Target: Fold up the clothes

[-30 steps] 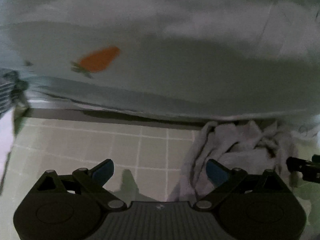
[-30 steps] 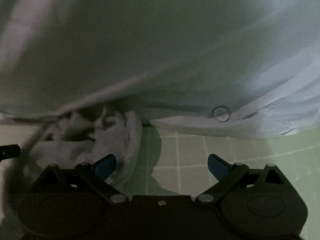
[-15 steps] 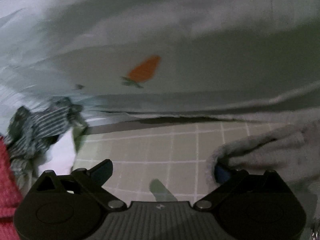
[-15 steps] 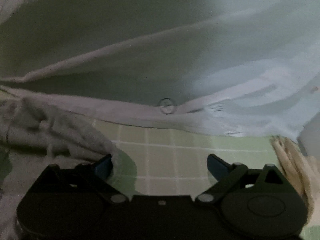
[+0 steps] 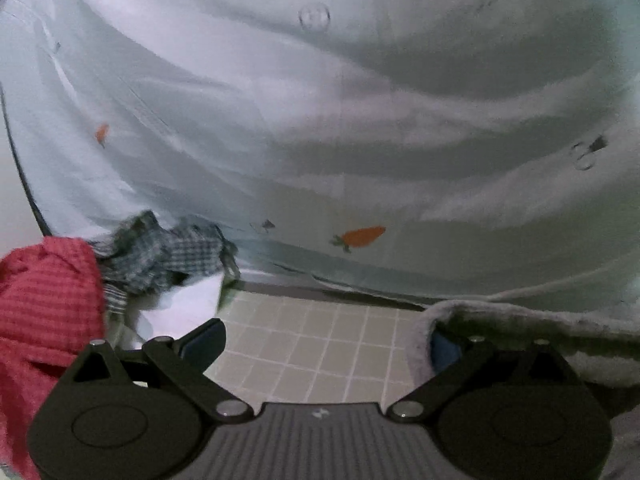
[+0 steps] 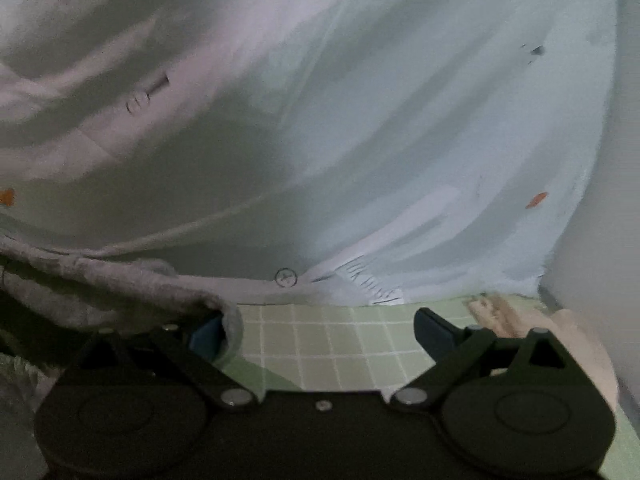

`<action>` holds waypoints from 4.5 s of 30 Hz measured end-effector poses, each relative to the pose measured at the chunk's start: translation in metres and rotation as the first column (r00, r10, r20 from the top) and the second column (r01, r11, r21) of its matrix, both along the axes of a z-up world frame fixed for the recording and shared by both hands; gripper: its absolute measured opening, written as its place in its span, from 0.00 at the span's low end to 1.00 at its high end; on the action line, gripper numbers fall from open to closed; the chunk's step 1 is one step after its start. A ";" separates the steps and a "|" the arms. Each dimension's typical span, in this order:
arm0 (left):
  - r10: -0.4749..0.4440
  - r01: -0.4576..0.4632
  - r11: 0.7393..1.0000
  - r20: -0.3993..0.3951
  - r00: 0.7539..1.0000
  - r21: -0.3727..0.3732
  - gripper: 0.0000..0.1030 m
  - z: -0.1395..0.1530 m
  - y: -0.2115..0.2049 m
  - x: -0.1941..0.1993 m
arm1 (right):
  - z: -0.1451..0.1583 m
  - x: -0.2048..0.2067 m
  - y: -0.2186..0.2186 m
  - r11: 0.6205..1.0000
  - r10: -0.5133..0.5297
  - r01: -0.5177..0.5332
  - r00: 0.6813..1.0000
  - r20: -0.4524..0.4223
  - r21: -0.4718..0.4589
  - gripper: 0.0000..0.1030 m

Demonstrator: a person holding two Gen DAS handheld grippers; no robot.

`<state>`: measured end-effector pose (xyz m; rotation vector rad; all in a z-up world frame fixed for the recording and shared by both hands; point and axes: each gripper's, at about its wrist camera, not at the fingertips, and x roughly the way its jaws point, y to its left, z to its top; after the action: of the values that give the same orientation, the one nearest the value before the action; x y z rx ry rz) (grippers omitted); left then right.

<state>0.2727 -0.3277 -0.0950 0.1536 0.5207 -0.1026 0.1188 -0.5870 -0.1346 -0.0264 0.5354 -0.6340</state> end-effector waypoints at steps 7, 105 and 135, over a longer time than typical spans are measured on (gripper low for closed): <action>-0.034 0.034 0.999 -0.008 0.999 0.004 0.97 0.003 0.029 -0.059 | 0.004 -0.064 0.026 1.000 0.012 -0.012 1.000 0.008 -0.021 0.96; -0.355 0.167 0.829 -0.273 0.894 -0.533 0.11 0.020 0.108 -0.177 | 0.031 -0.182 0.062 0.815 0.125 -0.213 0.973 0.196 0.539 0.11; -0.212 -0.146 0.786 -0.484 0.849 -0.601 0.50 -0.048 0.109 -0.053 | -0.049 -0.109 -0.039 0.490 -0.103 -0.051 0.988 0.116 0.870 0.64</action>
<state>0.2194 -0.2190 -0.1433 -0.5424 1.0167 -0.3576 0.0093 -0.6261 -0.1839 1.0227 0.6613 -0.3176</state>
